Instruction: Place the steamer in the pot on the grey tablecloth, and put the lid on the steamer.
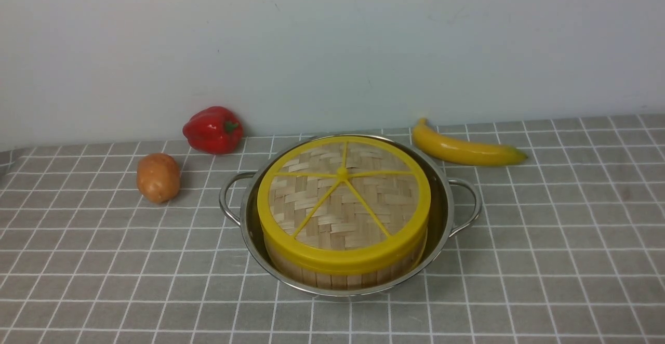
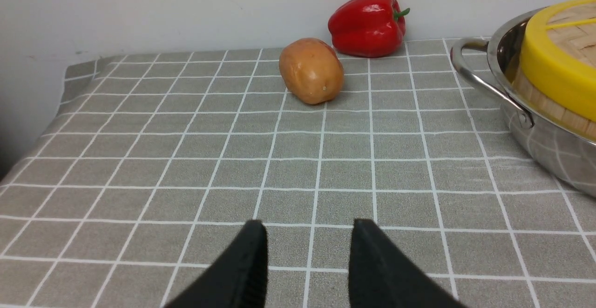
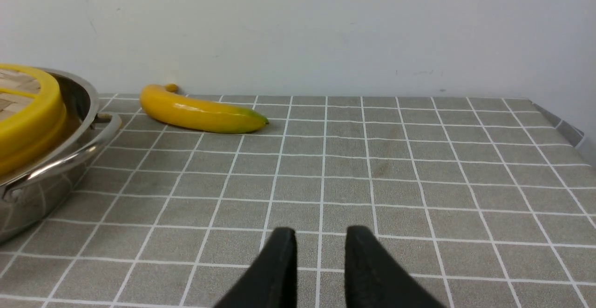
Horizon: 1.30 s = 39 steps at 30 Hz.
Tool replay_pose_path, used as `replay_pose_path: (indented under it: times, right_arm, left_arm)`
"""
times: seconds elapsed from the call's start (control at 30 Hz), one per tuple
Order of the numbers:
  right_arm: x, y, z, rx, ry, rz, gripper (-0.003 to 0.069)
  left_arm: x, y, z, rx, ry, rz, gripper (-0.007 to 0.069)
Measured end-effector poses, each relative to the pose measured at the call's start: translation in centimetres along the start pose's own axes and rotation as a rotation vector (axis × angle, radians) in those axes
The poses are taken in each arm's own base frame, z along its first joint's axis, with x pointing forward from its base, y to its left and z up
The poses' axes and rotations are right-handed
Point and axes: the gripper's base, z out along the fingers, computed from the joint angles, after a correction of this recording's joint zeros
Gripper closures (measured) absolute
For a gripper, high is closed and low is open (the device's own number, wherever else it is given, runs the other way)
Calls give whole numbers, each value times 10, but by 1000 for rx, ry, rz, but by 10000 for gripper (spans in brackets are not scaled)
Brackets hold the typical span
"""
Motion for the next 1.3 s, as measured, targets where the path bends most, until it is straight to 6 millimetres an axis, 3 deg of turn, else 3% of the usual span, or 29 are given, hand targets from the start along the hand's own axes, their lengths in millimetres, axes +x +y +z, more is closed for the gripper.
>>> replay_pose_path:
  times: [0.63,1.3]
  right_arm:
    - [0,0,0,0,0,1,421]
    - [0,0,0,0,0,30,419]
  left_arm:
    - [0,0,0,0,0,0,382]
    - [0,0,0,0,0,0,382]
